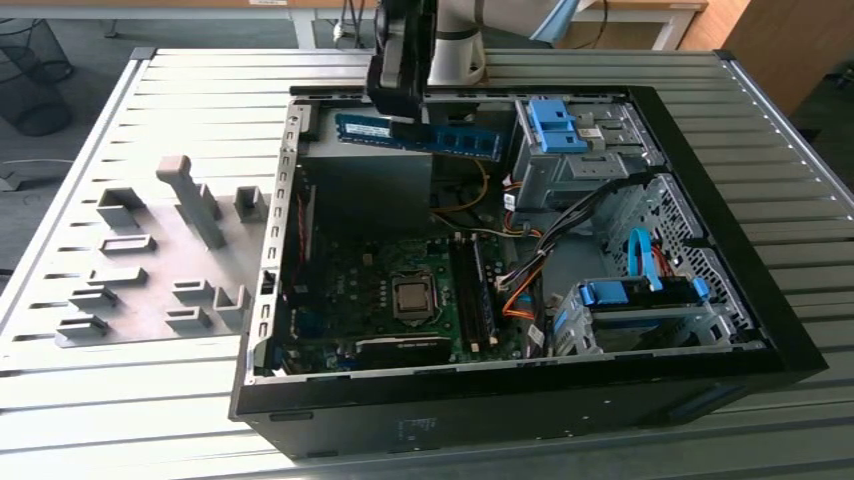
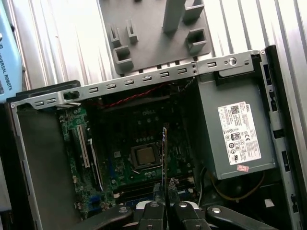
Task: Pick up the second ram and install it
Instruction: 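Insert the second ram into the second slot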
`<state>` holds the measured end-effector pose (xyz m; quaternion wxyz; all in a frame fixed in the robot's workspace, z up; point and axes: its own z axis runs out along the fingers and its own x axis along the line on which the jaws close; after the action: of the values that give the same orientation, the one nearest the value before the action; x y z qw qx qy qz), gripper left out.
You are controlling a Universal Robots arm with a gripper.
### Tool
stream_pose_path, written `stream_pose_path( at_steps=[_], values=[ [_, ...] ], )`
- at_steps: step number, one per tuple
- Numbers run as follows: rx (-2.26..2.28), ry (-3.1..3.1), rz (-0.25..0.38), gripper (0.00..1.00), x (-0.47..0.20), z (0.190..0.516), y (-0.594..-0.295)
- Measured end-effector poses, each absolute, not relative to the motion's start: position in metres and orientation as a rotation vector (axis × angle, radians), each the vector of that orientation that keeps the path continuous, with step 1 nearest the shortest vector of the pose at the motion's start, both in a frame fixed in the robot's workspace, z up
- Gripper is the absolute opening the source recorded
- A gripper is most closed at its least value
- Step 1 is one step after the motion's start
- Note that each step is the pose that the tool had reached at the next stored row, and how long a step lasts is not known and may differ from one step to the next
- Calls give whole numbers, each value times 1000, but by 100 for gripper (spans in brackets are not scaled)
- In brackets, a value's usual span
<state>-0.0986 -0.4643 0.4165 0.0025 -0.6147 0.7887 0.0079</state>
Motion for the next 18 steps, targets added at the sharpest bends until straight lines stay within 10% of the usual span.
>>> stream_pose_path(
  at_steps=[18],
  values=[
    [-1501,2753,19,14,-99,412,-464]
  ],
)
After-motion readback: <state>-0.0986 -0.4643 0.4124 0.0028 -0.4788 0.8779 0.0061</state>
